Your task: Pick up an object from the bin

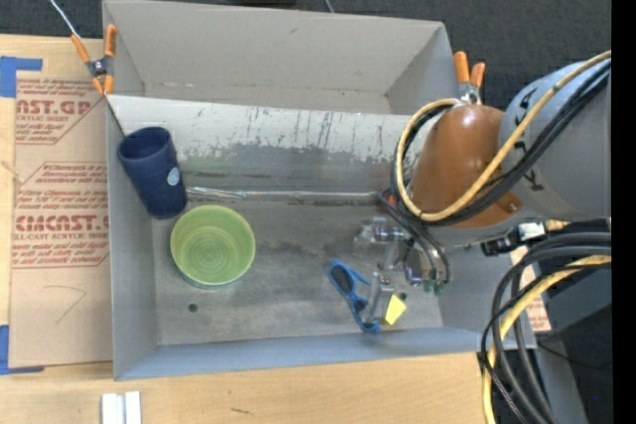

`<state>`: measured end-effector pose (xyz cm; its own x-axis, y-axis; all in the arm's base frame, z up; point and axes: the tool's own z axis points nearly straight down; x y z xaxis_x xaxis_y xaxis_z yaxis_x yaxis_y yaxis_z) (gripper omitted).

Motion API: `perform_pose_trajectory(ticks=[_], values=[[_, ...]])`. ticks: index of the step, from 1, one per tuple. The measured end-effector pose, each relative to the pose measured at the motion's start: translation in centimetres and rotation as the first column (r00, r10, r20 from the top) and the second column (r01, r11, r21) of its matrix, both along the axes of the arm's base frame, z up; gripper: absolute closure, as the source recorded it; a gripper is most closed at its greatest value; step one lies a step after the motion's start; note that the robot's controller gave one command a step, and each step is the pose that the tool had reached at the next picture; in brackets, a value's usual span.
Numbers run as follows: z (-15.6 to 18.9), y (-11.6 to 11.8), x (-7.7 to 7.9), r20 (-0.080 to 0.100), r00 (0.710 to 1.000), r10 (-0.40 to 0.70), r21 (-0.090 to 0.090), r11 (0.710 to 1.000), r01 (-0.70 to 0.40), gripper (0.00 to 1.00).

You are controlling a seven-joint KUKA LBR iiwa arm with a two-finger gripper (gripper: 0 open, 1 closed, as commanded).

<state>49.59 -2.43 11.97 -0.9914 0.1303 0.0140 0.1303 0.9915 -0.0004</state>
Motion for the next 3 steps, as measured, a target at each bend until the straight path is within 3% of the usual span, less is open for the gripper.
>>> perform_pose_trajectory(ticks=[1,2,3], values=[[-4.6,-1.1,-1.6,0.006,0.998,-0.059,-0.001,0.998,0.059,0.00],[-5.0,0.3,2.3,0.009,0.999,-0.047,0.001,0.999,0.047,0.00],[-5.0,-5.6,0.2,0.008,0.997,0.073,0.000,0.997,-0.073,0.00]])
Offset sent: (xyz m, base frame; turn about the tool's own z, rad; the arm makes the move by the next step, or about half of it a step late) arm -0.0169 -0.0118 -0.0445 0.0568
